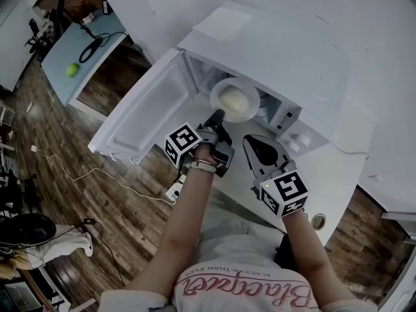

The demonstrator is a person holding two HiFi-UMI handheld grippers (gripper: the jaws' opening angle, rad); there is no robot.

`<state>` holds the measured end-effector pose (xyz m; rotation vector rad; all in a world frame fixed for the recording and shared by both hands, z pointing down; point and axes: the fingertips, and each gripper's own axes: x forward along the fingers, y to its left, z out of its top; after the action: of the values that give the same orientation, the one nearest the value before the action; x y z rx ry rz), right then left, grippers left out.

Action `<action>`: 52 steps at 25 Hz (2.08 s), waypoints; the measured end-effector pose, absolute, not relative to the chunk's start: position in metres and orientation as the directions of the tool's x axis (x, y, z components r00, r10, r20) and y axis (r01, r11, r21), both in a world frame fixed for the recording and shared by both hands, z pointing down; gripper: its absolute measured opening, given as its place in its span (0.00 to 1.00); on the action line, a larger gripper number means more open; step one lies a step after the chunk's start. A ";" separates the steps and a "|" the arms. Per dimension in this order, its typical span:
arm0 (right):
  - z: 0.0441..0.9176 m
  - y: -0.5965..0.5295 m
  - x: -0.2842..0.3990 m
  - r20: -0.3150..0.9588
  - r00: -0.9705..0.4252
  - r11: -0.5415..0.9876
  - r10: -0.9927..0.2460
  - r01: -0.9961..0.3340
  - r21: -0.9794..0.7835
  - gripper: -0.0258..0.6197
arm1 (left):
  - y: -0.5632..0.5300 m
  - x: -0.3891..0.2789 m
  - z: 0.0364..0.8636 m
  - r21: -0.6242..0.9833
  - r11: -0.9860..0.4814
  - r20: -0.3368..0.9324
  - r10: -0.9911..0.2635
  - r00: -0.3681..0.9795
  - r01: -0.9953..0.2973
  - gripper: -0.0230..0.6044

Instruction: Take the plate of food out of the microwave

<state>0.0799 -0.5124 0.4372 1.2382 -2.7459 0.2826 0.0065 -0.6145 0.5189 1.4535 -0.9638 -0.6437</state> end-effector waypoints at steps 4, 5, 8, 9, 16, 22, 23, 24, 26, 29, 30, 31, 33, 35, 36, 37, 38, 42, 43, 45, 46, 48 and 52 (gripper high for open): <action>0.435 -0.513 0.086 0.173 -0.644 0.628 -0.745 -0.765 -0.140 0.05 | -0.610 0.006 0.515 0.982 0.051 0.140 -0.851 0.506 -0.184 0.07; 0.435 -0.513 0.087 0.172 -0.641 0.625 -0.748 -0.767 -0.144 0.05 | -0.609 0.006 0.515 0.982 0.049 0.138 -0.850 0.509 -0.184 0.07; 0.436 -0.512 0.086 0.172 -0.637 0.619 -0.752 -0.771 -0.148 0.05 | -0.605 0.004 0.515 0.983 0.047 0.135 -0.846 0.516 -0.179 0.07; 0.436 -0.512 0.086 0.172 -0.636 0.618 -0.752 -0.772 -0.150 0.05 | -0.603 0.004 0.516 0.983 0.047 0.134 -0.844 0.519 -0.178 0.07; 0.437 -0.505 0.079 0.180 -0.628 0.615 -0.757 -0.778 -0.130 0.05 | -0.594 0.002 0.517 0.986 0.044 0.122 -0.839 0.531 -0.158 0.07; 0.430 -0.502 0.079 0.166 -0.594 0.583 -0.787 -0.804 -0.113 0.05 | -0.580 -0.004 0.514 0.989 0.033 0.106 -0.829 0.549 -0.142 0.07; 0.429 -0.501 0.080 0.165 -0.585 0.574 -0.794 -0.811 -0.113 0.05 | -0.578 -0.006 0.513 0.990 0.031 0.105 -0.828 0.551 -0.141 0.07; 0.428 -0.499 0.081 0.163 -0.576 0.565 -0.801 -0.817 -0.114 0.05 | -0.575 -0.008 0.512 0.990 0.030 0.103 -0.826 0.554 -0.139 0.07; 0.425 -0.495 0.082 0.157 -0.560 0.547 -0.814 -0.829 -0.121 0.05 | -0.569 -0.010 0.509 0.990 0.025 0.099 -0.822 0.561 -0.138 0.07; 0.422 -0.488 0.080 0.150 -0.543 0.530 -0.826 -0.839 -0.123 0.05 | -0.560 -0.015 0.505 0.991 0.016 0.091 -0.815 0.572 -0.135 0.07; 0.421 -0.485 0.079 0.147 -0.540 0.527 -0.829 -0.841 -0.122 0.05 | -0.558 -0.018 0.503 0.991 0.014 0.089 -0.814 0.573 -0.135 0.07; 0.420 -0.483 0.077 0.144 -0.537 0.524 -0.831 -0.843 -0.121 0.05 | -0.556 -0.020 0.501 0.991 0.011 0.087 -0.814 0.574 -0.134 0.07; 0.417 -0.477 0.074 0.138 -0.533 0.520 -0.835 -0.846 -0.118 0.05 | -0.551 -0.024 0.498 0.991 0.005 0.080 -0.814 0.575 -0.132 0.07; 0.415 -0.471 0.071 0.135 -0.531 0.520 -0.836 -0.847 -0.111 0.05 | -0.545 -0.028 0.494 0.992 -0.002 0.074 -0.813 0.577 -0.130 0.07; 0.414 -0.468 0.069 0.134 -0.531 0.520 -0.837 -0.847 -0.108 0.05 | -0.542 -0.030 0.492 0.992 -0.004 0.072 -0.814 0.577 -0.130 0.07; 0.413 -0.465 0.068 0.131 -0.530 0.520 -0.838 -0.848 -0.105 0.05 | -0.538 -0.033 0.491 0.992 -0.006 0.070 -0.815 0.576 -0.129 0.07; 0.412 -0.463 0.067 0.129 -0.529 0.519 -0.839 -0.848 -0.103 0.05 | -0.535 -0.034 0.489 0.992 -0.007 0.068 -0.815 0.575 -0.127 0.07; 0.407 -0.454 0.063 0.125 -0.528 0.521 -0.840 -0.849 -0.084 0.05 | -0.522 -0.042 0.482 0.994 -0.011 0.053 -0.817 0.574 -0.108 0.07; 0.407 -0.452 0.061 0.125 -0.529 0.522 -0.840 -0.849 -0.082 0.05 | -0.519 -0.045 0.480 0.994 -0.013 0.050 -0.818 0.573 -0.105 0.07; 0.406 -0.448 0.059 0.127 -0.530 0.525 -0.838 -0.848 -0.076 0.05 | -0.514 -0.048 0.476 0.995 -0.017 0.045 -0.818 0.574 -0.102 0.07; 0.406 -0.446 0.058 0.130 -0.530 0.525 -0.838 -0.848 -0.073 0.05 | -0.511 -0.049 0.475 0.995 -0.018 0.044 -0.816 0.576 -0.102 0.07; 0.406 -0.443 0.056 0.134 -0.531 0.526 -0.837 -0.847 -0.070 0.05 | -0.507 -0.053 0.472 0.994 -0.019 0.046 -0.815 0.577 -0.106 0.07; 0.405 -0.439 0.052 0.141 -0.530 0.525 -0.836 -0.848 -0.076 0.05 | -0.498 -0.060 0.463 0.994 -0.024 0.040 -0.815 0.579 -0.103 0.07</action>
<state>0.0519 -0.4385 0.4049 1.4759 -2.6664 0.2060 -0.0596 -0.4985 0.4631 1.5091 -0.8142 -0.6826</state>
